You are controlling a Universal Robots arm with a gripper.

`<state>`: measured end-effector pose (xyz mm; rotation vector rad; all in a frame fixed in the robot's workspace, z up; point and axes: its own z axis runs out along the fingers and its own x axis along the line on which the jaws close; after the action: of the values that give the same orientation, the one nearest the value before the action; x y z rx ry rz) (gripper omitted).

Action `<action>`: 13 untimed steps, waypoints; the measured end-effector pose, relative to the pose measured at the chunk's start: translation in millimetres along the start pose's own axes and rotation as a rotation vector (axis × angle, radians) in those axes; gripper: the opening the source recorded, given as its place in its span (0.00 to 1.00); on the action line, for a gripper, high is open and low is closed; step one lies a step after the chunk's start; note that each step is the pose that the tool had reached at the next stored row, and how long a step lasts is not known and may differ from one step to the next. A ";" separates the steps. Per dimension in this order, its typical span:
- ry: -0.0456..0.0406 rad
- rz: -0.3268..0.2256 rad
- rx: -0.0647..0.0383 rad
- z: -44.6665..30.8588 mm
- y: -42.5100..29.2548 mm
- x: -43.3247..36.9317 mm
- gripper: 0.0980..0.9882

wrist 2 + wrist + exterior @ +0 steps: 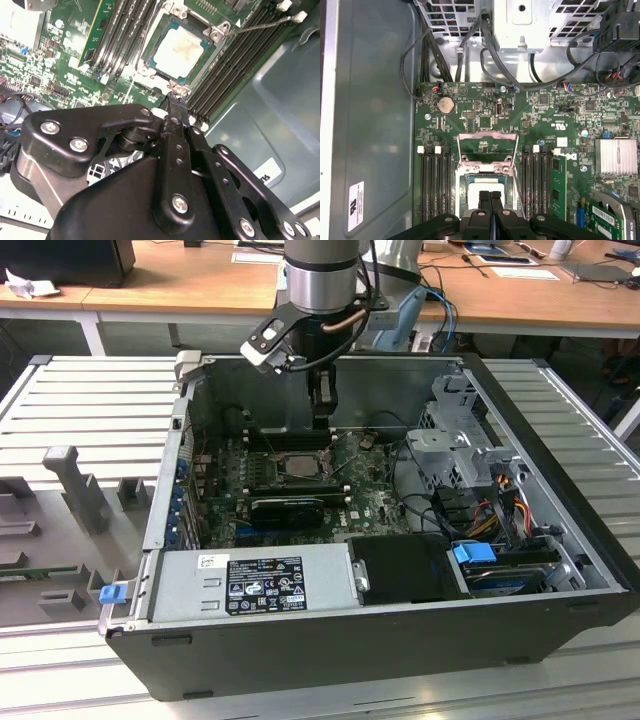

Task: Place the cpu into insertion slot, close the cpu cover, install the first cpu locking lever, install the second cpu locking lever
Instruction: 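Close the cpu cover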

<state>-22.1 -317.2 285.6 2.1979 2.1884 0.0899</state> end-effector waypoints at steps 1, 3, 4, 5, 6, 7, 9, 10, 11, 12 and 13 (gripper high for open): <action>0.0001 0.000 0.000 -1.6 0.5 0.1 0.01; 0.0003 0.000 0.001 -1.8 4.1 0.1 0.01; 0.0001 0.000 0.002 -1.7 7.0 0.1 0.01; 0.0005 0.000 0.002 -1.5 9.4 0.1 0.01; 0.0010 0.000 0.002 -1.1 13.8 0.1 0.01; 0.0008 0.000 0.002 -1.0 15.0 0.1 0.01; 0.0008 0.000 0.002 -0.5 19.0 0.2 0.01; 0.0008 0.000 0.002 -0.4 19.7 0.2 0.01; 0.0007 0.000 0.002 -0.3 20.3 0.2 0.01; 0.0008 0.000 0.002 -0.2 21.2 0.2 0.01; 0.0008 0.000 0.002 0.0 22.7 0.2 0.01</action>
<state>0.5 -317.1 287.1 2.1994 2.1901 0.0883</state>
